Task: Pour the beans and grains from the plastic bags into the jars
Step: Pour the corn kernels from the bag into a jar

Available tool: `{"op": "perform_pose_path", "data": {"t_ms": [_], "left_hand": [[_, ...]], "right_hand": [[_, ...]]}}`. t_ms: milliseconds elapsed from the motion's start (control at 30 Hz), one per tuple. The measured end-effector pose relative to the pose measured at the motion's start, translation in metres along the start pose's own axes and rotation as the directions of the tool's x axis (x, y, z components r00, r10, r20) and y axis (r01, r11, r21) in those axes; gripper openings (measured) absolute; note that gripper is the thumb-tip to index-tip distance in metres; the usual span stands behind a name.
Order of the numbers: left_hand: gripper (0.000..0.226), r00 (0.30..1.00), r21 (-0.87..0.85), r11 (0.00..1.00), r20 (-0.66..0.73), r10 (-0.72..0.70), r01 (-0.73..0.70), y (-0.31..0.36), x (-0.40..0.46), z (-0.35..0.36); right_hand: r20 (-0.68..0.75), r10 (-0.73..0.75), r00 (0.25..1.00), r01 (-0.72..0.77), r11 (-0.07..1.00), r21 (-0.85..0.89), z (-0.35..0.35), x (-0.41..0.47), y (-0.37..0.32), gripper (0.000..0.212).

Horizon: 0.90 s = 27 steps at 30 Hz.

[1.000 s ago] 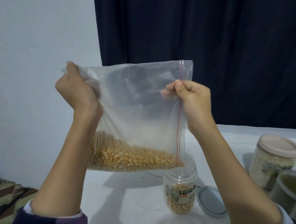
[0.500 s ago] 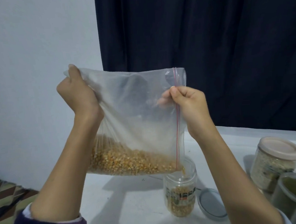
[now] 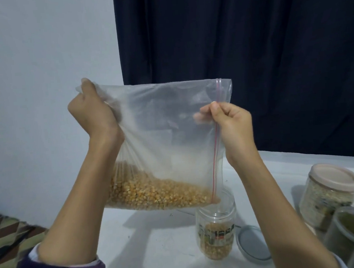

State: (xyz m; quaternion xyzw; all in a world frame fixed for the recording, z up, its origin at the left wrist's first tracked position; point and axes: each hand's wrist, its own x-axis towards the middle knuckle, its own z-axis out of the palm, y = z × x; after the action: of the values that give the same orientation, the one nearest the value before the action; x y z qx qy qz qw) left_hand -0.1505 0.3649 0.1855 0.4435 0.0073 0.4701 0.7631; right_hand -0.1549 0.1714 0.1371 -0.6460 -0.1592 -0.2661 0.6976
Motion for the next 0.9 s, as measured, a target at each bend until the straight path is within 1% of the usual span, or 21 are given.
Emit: {"op": "perform_pose_path", "data": {"t_ms": [67, 200, 267, 300, 367, 400, 500, 600, 700, 800, 900], "left_hand": [[0.057, 1.000, 0.003, 1.000, -0.014, -0.008, 0.008, -0.0007, 0.0004, 0.0000], [0.060, 1.000, -0.008, 1.000, -0.010, -0.002, 0.002, 0.0000, -0.0012, 0.0003], [0.056, 1.000, 0.010, 1.000, -0.015, 0.000, 0.000, 0.0001, -0.0014, 0.0006], [0.055, 1.000, 0.015, 1.000, -0.016, 0.000, 0.000, 0.0000, -0.0012, 0.0010], [0.059, 1.000, 0.009, 1.000, 0.004, -0.001, 0.001, 0.0001, -0.0011, 0.0018], [0.061, 1.000, 0.008, 1.000, 0.013, 0.000, 0.000, 0.0002, -0.0018, 0.0020], [0.053, 1.000, 0.015, 1.000, -0.005, 0.016, -0.015, 0.0024, -0.0044, 0.0034], [0.052, 1.000, 0.005, 1.000, -0.007, 0.026, -0.026, 0.0031, -0.0042, 0.0036], [0.052, 1.000, 0.009, 0.999, -0.007, 0.030, -0.030, 0.0020, -0.0030, 0.0037], [0.057, 0.999, -0.005, 0.999, -0.006, 0.031, -0.031, 0.0027, -0.0018, 0.0035], [0.052, 0.999, 0.005, 0.999, -0.021, 0.043, -0.043, 0.0025, 0.0001, 0.0040]], "right_hand": [[0.030, 0.008, 1.000, -0.008, 1.000, -0.007, 0.0004, -0.0005, 0.0001, 0.027], [-0.016, -0.034, 0.999, 0.034, 0.999, 0.011, 0.0006, -0.0008, 0.0015, 0.028], [0.020, -0.023, 1.000, 0.023, 1.000, -0.006, 0.0016, -0.0008, 0.0020, 0.028], [0.012, -0.020, 1.000, 0.020, 1.000, -0.002, 0.0022, -0.0010, 0.0021, 0.028], [-0.049, -0.038, 0.998, 0.038, 0.999, 0.008, 0.0022, -0.0008, 0.0038, 0.028], [-0.053, -0.043, 0.998, 0.042, 0.999, -0.006, 0.0023, -0.0010, 0.0044, 0.028], [0.007, -0.030, 1.000, 0.030, 0.998, -0.046, 0.0038, -0.0022, 0.0043, 0.029], [-0.037, -0.046, 0.998, 0.046, 0.999, -0.022, 0.0015, -0.0003, 0.0043, 0.028], [0.020, -0.010, 1.000, 0.011, 0.998, -0.055, 0.0018, 0.0011, 0.0046, 0.029], [-0.021, -0.045, 0.999, 0.045, 0.999, -0.014, 0.0005, 0.0030, 0.0022, 0.029], [0.032, -0.016, 0.999, 0.016, 1.000, -0.012, 0.0023, 0.0034, -0.0001, 0.028]]}}
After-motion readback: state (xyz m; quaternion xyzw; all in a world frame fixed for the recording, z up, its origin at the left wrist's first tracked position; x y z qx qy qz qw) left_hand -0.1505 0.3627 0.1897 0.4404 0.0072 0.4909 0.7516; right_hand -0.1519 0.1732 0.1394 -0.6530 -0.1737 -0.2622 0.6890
